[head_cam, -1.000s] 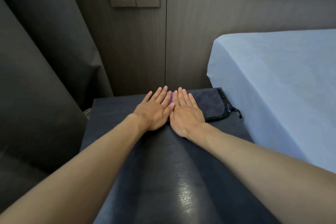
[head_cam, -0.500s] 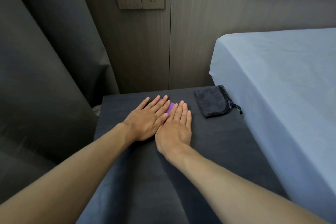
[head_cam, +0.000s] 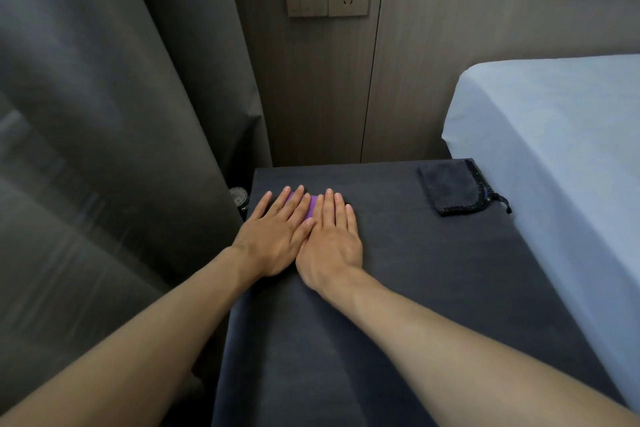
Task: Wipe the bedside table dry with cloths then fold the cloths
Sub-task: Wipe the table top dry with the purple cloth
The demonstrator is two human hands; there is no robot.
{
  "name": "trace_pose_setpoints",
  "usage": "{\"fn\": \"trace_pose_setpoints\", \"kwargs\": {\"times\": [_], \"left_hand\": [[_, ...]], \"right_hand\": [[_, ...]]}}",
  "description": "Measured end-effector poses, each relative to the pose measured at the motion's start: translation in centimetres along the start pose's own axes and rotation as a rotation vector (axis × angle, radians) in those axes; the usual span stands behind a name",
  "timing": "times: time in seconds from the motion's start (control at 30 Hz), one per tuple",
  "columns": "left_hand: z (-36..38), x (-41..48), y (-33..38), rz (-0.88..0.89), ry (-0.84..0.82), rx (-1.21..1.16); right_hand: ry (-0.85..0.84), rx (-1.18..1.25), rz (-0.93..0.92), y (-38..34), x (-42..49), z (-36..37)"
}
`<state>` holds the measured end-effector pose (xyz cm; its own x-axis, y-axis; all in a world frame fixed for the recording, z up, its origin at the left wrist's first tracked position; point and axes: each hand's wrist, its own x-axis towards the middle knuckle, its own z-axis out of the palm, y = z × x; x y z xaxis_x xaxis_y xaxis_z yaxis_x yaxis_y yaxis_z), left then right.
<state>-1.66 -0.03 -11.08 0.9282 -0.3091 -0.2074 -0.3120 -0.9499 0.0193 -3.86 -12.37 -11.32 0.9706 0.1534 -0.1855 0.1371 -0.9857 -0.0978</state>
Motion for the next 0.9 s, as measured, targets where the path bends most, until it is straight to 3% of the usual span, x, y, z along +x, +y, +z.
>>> {"fn": "trace_pose_setpoints", "kwargs": {"times": [0.2, 0.53, 0.9], "left_hand": [[1.0, -2.7, -0.8, -0.178, 0.036, -0.09], [2.2, -6.3, 4.7, -0.439, 0.164, -0.241], [2.3, -5.3, 11.7, -0.49, 0.206, -0.309]], "right_hand": [[-0.009, -0.027, -0.227, -1.0, 0.4, 0.2], [0.026, -0.046, -0.574, 2.8, -0.4, 0.9], [0.03, -0.092, -0.626, 9.3, -2.2, 0.3]]}}
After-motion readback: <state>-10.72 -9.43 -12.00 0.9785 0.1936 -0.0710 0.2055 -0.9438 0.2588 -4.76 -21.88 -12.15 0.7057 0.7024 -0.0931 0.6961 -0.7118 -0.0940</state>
